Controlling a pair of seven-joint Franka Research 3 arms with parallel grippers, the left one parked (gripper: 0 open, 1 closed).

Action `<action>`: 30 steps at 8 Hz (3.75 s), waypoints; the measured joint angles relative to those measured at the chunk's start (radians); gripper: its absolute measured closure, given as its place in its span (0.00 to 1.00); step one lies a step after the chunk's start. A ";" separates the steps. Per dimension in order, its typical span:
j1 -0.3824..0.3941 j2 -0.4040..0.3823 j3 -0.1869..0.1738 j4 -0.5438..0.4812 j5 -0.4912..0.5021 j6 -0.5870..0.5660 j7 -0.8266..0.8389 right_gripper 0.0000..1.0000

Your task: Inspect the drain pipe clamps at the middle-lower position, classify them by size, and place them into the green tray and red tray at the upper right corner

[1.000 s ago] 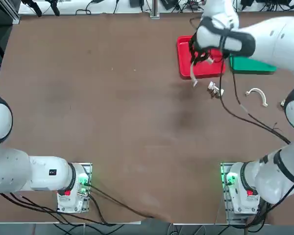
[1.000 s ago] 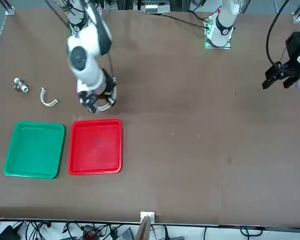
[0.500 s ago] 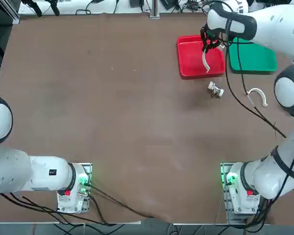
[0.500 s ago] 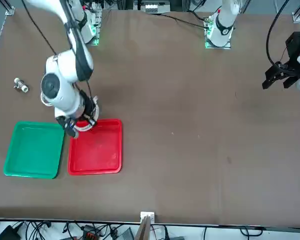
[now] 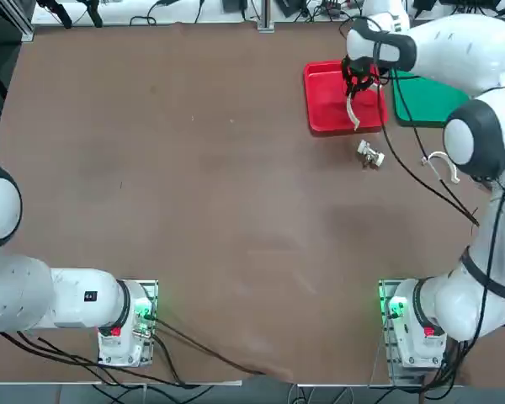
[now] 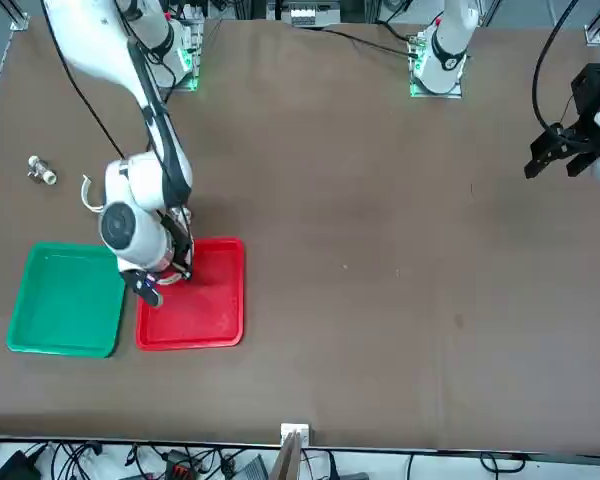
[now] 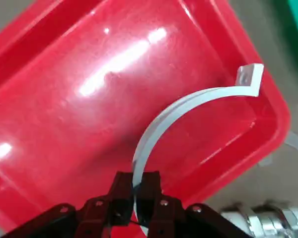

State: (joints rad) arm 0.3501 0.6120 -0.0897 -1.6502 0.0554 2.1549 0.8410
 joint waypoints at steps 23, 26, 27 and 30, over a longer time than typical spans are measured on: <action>-0.508 -0.410 -0.046 -0.650 -0.434 0.133 -1.623 0.04; -0.552 -0.345 -0.045 -0.691 -0.521 0.284 -1.629 0.08; -0.559 -0.321 -0.045 -0.692 -0.533 0.308 -1.629 0.16; -0.560 -0.286 -0.041 -0.692 -0.548 0.330 -1.630 0.28</action>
State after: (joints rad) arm -0.2100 0.3257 -0.1309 -2.3422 -0.4929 2.4848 -0.7893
